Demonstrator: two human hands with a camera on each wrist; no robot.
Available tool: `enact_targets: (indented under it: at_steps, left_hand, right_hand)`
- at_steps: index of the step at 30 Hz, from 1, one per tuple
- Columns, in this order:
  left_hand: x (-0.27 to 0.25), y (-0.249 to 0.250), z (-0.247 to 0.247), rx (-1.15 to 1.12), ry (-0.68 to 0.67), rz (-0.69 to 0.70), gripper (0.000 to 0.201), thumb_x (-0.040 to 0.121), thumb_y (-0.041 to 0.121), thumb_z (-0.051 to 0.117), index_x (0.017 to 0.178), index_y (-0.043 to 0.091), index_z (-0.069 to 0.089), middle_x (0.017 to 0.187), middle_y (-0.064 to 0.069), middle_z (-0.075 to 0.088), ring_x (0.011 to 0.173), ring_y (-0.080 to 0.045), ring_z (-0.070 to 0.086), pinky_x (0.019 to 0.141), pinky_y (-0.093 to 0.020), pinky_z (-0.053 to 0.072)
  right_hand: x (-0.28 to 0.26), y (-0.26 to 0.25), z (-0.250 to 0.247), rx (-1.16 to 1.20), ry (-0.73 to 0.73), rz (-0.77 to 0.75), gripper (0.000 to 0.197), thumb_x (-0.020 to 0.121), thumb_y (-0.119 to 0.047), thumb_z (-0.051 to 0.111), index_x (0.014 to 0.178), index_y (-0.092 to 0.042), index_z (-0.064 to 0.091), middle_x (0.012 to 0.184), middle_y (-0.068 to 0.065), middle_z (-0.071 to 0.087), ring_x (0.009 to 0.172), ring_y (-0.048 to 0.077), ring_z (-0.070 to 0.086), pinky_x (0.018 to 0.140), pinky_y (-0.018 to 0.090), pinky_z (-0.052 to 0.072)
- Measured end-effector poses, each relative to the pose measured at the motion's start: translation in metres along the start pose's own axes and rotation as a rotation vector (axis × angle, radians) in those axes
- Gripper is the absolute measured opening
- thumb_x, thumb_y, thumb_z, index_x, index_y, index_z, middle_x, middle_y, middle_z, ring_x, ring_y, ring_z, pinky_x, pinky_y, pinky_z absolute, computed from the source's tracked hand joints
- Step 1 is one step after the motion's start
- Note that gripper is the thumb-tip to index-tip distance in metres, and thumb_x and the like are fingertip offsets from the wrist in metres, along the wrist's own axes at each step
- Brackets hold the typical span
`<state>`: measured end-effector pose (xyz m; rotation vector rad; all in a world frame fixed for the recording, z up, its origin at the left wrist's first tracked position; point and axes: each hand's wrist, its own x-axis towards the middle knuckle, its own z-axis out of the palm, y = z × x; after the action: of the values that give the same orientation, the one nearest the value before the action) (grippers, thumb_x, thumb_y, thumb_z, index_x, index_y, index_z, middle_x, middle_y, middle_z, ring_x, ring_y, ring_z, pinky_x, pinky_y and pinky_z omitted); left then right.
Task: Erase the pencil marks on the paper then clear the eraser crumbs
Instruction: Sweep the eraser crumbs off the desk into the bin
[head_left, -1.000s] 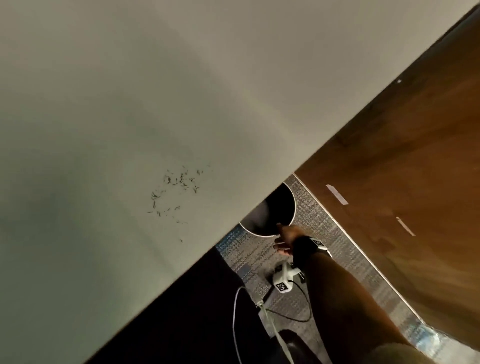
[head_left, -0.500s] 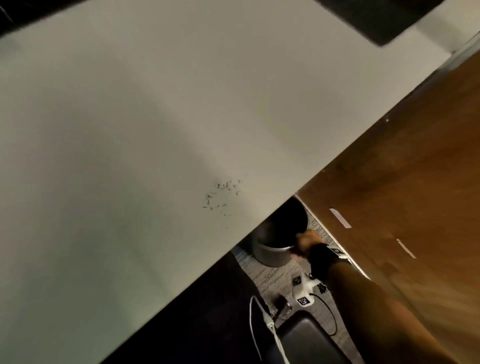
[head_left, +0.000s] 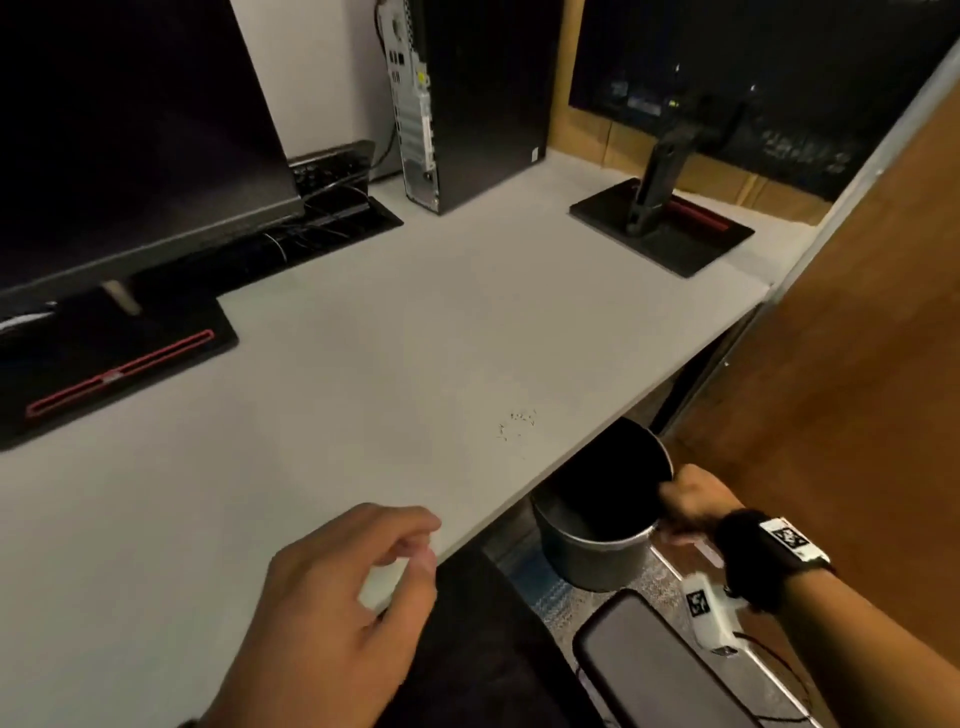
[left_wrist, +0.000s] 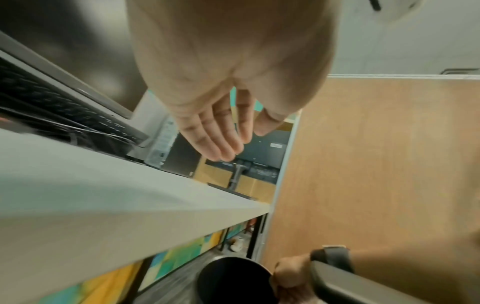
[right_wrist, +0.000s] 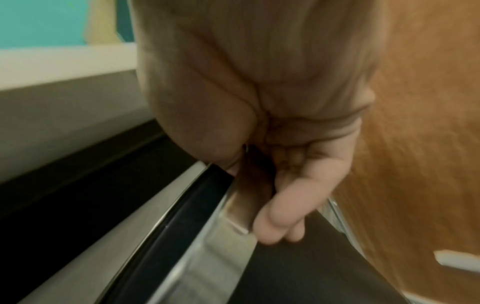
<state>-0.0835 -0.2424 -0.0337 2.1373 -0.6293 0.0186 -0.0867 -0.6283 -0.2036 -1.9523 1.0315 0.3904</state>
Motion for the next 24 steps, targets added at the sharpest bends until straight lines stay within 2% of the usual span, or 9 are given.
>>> enact_targets:
  at_steps: [3,5,6,8,11,16,19,22,24]
  left_hand:
    - [0.028,0.0,0.033,0.121,-0.105,-0.074,0.046,0.098,0.049,0.05,0.142,0.036,0.054,0.141,0.026,0.051,0.131,0.008,0.042,0.114,-0.016,0.032]
    - [0.048,-0.006,0.055,0.358,-0.297,-0.161,0.074,0.1,0.062,0.033,0.162,0.029,0.011,0.168,0.005,0.013,0.154,-0.011,0.005,0.125,-0.028,0.006]
    - [0.055,-0.011,0.064,0.496,-0.36,-0.169,0.084,0.098,0.069,0.025,0.162,0.024,-0.006,0.17,-0.007,-0.006,0.155,-0.021,-0.01,0.126,-0.037,-0.002]
    - [0.067,-0.021,0.078,0.673,-0.418,-0.207,0.098,0.091,0.08,0.013,0.158,0.017,-0.021,0.164,-0.024,-0.022,0.152,-0.036,-0.023,0.125,-0.049,-0.008]
    - [0.078,-0.022,0.096,0.704,-0.483,-0.263,0.107,0.085,0.087,0.007,0.157,0.015,-0.023,0.16,-0.03,-0.026,0.149,-0.042,-0.027,0.123,-0.054,-0.01]
    - [0.083,0.001,0.124,0.719,-0.479,-0.203,0.106,0.089,0.084,0.011,0.156,0.009,-0.023,0.159,-0.032,-0.026,0.149,-0.043,-0.025,0.123,-0.054,-0.008]
    - [0.085,0.014,0.141,0.586,-0.516,-0.064,0.107,0.089,0.082,0.02,0.159,0.01,-0.015,0.163,-0.027,-0.02,0.152,-0.038,-0.022,0.124,-0.052,-0.006]
    - [0.087,0.027,0.144,0.334,-0.588,0.137,0.094,0.096,0.072,0.033,0.162,0.017,-0.006,0.169,-0.012,-0.014,0.155,-0.024,-0.016,0.123,-0.038,-0.006]
    - [0.092,0.028,0.14,0.287,-0.508,0.158,0.087,0.1,0.066,0.033,0.162,0.019,-0.004,0.169,-0.007,-0.014,0.155,-0.02,-0.015,0.12,-0.033,-0.006]
  right_hand:
    - [-0.017,-0.02,-0.015,-0.115,0.019,-0.097,0.042,0.088,-0.01,0.051,0.046,-0.009,0.056,0.047,0.013,0.06,0.04,0.022,0.057,0.043,0.025,0.045]
    - [-0.027,-0.031,-0.02,-0.19,0.021,-0.135,0.042,0.089,-0.012,0.05,0.048,-0.008,0.057,0.045,0.009,0.057,0.039,0.021,0.054,0.043,0.026,0.042]
    - [-0.032,-0.035,-0.021,-0.229,0.017,-0.158,0.042,0.09,-0.012,0.05,0.049,-0.008,0.057,0.044,0.008,0.054,0.038,0.019,0.052,0.043,0.026,0.04]
    - [-0.042,-0.042,-0.024,-0.278,0.008,-0.193,0.041,0.091,-0.012,0.05,0.051,-0.007,0.056,0.043,0.006,0.051,0.035,0.017,0.048,0.041,0.025,0.037]
    - [-0.056,-0.048,-0.028,-0.293,-0.03,-0.227,0.04,0.089,-0.01,0.049,0.05,-0.007,0.055,0.043,0.006,0.05,0.032,0.017,0.043,0.041,0.025,0.036]
    - [-0.076,-0.051,-0.032,-0.286,-0.096,-0.222,0.04,0.09,-0.008,0.047,0.05,-0.005,0.057,0.043,0.008,0.051,0.03,0.014,0.042,0.038,0.019,0.035]
    - [-0.08,-0.05,-0.031,-0.287,-0.103,-0.231,0.041,0.09,-0.008,0.048,0.051,-0.006,0.057,0.045,0.008,0.052,0.03,0.011,0.042,0.037,0.019,0.032]
    - [-0.08,-0.05,-0.027,-0.32,-0.082,-0.267,0.046,0.093,-0.008,0.051,0.048,-0.01,0.048,0.041,0.002,0.045,0.028,0.005,0.039,0.04,0.023,0.031]
    - [-0.083,-0.051,-0.027,-0.295,-0.109,-0.264,0.042,0.092,-0.009,0.049,0.05,-0.008,0.053,0.043,0.004,0.048,0.029,0.008,0.04,0.039,0.022,0.032]
